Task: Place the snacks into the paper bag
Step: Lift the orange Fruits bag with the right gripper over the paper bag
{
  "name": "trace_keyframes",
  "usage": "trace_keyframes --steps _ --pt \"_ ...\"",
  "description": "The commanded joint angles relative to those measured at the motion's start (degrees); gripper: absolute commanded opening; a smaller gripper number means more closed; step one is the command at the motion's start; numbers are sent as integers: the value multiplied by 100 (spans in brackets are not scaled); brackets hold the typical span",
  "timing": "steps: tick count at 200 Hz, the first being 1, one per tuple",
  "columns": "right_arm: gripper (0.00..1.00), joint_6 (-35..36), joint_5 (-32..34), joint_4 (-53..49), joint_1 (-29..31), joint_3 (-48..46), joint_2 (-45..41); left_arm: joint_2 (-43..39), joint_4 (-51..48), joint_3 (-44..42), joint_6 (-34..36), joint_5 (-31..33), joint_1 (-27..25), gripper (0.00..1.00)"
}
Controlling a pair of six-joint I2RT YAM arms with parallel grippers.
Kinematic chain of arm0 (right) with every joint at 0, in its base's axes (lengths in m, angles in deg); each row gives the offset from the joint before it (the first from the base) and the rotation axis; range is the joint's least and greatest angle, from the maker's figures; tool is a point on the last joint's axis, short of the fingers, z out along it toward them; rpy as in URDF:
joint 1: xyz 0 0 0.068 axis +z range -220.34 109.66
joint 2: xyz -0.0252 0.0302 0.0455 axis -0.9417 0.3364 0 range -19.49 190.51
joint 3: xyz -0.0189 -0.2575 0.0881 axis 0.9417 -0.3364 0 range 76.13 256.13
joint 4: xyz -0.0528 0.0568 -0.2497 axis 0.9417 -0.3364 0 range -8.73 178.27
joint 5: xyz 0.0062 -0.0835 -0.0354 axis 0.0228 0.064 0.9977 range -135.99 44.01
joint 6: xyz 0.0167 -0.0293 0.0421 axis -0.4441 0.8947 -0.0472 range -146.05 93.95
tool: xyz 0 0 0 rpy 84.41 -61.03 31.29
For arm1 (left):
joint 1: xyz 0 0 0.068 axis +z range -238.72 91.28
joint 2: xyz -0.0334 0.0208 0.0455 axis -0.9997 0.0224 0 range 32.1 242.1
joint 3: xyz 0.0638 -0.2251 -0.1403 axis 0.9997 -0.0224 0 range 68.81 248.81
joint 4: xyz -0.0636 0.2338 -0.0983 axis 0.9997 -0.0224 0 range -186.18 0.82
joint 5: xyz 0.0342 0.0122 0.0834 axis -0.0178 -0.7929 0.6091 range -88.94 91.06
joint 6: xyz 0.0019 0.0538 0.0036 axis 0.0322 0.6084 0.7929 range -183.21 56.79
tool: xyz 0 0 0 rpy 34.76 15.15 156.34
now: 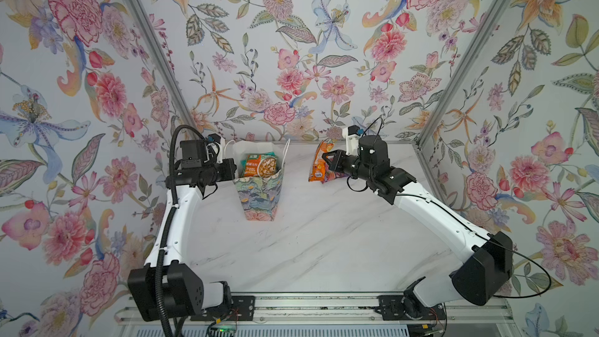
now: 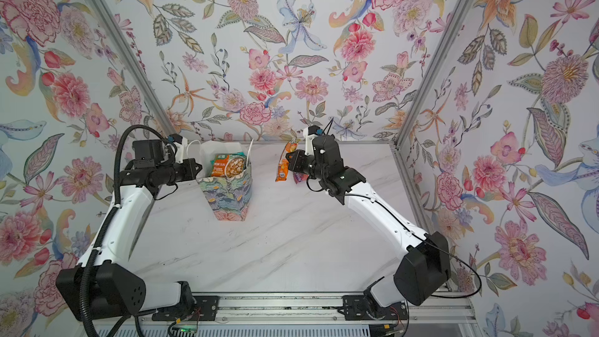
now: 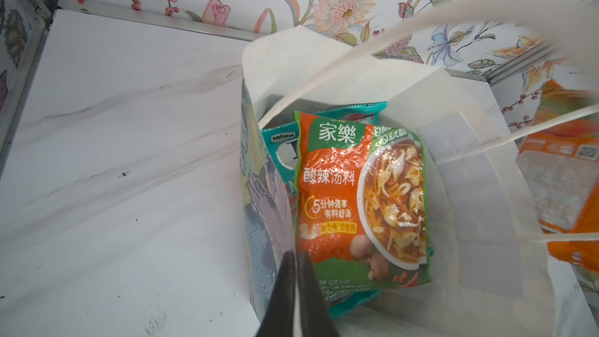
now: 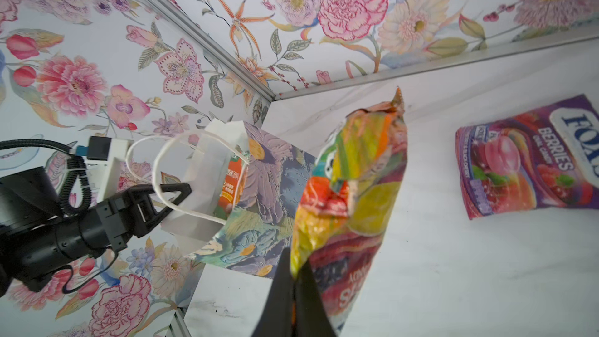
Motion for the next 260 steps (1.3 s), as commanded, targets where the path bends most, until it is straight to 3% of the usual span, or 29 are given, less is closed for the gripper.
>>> trace_keyframes --steps 1,59,165,260 --pt "0 324 66 112 5 663 104 -100 -152 -1 59 -74 -38 3" --pt "0 466 -189 337 257 2112 790 -74 -161 38 29 -73 -36 3" --pt "0 723 -784 -440 1074 5110 2526 -74 -162 48 24 -75 -37 4" --pt "0 471 -1080 -908 1202 5787 3677 -83 -153 26 50 -95 -35 3"
